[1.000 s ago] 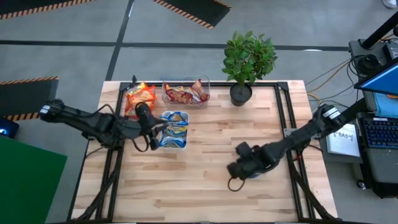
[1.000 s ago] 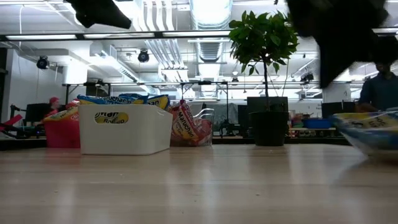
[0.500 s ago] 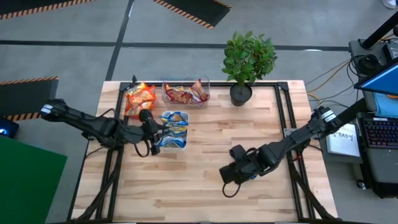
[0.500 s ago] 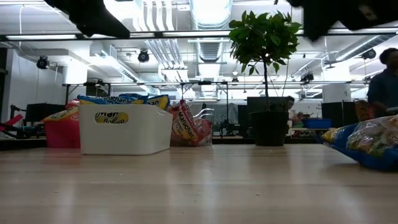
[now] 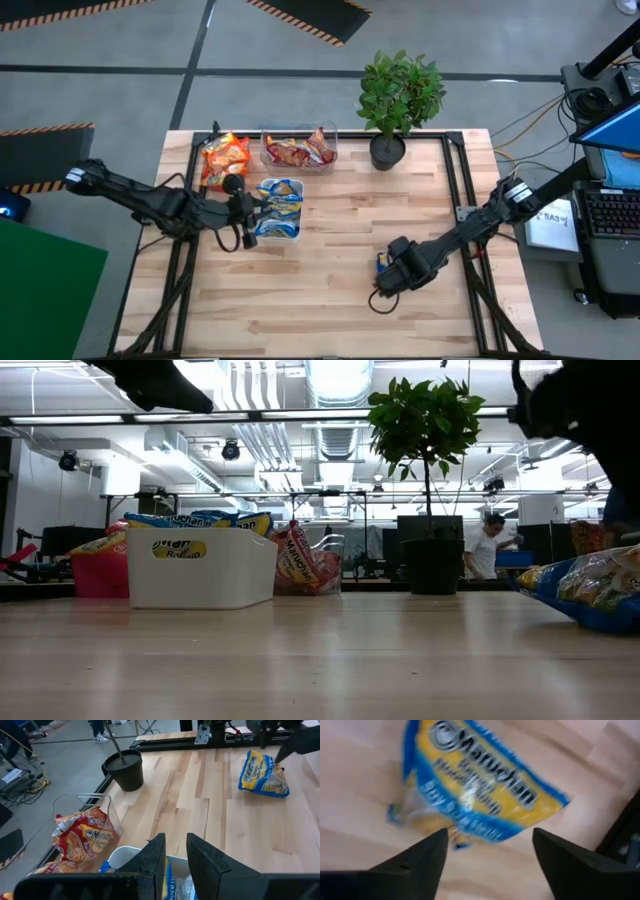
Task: Sort Maruchan noodles
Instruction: Put the blue noodle pack into the white bin
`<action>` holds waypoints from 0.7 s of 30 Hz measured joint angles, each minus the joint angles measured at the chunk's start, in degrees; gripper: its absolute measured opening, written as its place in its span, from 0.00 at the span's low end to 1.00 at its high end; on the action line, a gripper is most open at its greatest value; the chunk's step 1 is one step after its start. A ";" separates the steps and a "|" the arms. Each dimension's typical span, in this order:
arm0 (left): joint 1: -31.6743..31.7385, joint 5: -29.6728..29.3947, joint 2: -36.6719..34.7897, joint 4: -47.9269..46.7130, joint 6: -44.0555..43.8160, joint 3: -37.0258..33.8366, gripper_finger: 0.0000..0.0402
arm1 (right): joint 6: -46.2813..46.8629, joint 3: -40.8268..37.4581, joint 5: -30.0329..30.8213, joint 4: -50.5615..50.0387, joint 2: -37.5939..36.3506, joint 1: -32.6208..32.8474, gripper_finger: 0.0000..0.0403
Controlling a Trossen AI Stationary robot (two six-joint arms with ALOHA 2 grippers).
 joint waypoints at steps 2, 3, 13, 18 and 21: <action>0.00 0.00 0.24 0.20 -0.02 0.00 0.15 | -1.11 -2.38 0.25 0.26 -0.96 0.01 0.75; 0.00 0.00 0.31 0.21 -0.02 0.00 0.15 | -1.30 -3.54 0.58 0.61 -1.59 0.01 0.77; 0.00 -0.53 0.56 1.51 0.17 0.00 0.15 | 3.57 -20.15 3.08 19.80 -9.84 0.87 0.79; 0.00 -0.51 0.95 1.44 -0.55 0.00 0.15 | 6.07 -29.00 9.86 39.66 -10.82 0.91 0.75; 0.00 -0.50 1.01 1.90 -1.52 0.00 0.15 | 6.14 -31.12 17.30 46.99 -10.49 0.93 0.66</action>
